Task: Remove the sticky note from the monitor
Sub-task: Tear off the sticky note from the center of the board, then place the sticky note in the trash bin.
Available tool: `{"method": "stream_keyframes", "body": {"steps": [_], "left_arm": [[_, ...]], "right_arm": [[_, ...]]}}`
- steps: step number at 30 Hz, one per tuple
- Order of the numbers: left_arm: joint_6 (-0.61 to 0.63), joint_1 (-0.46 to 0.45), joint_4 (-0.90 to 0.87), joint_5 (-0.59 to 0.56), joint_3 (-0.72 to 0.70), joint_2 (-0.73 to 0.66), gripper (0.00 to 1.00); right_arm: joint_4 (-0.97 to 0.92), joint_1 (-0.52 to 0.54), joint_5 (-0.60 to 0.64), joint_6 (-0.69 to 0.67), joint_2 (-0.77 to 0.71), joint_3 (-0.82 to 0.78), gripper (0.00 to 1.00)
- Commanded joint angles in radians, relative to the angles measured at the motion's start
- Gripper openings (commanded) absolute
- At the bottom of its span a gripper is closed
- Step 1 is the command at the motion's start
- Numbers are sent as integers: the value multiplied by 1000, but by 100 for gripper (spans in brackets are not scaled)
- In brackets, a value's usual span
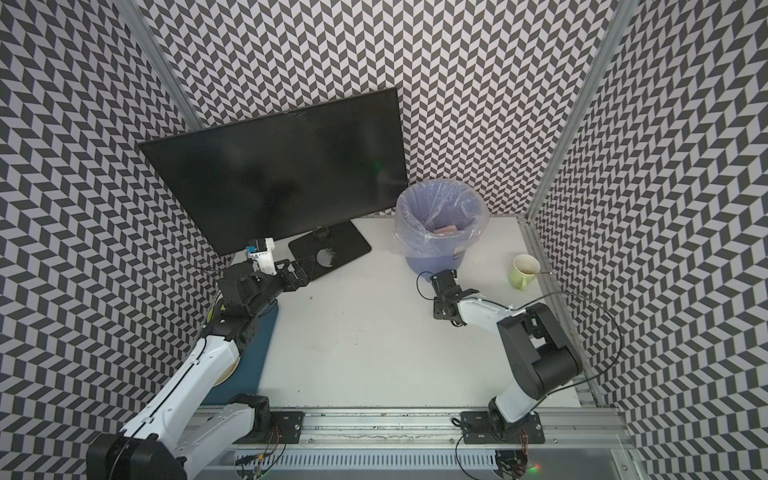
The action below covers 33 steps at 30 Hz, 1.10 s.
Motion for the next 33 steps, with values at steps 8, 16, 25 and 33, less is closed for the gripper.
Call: {"method": "stream_keyframes", "body": {"steps": [8,16,25,33], "left_arm": [[14,-3,19,12,31,10,100],[16,-4,13,12,38,15,100],[13,-2,7,5,39,-9,100],[11,-2,0,3,48,-20,100]], "right_arm": [[-9,-22,-31,33,113,-2,5],[17,-21,-47,27,10,3,0],[-182,-21,35,4,-383,135,0],[-141,21,-81,-84,-471,416,0]]}}
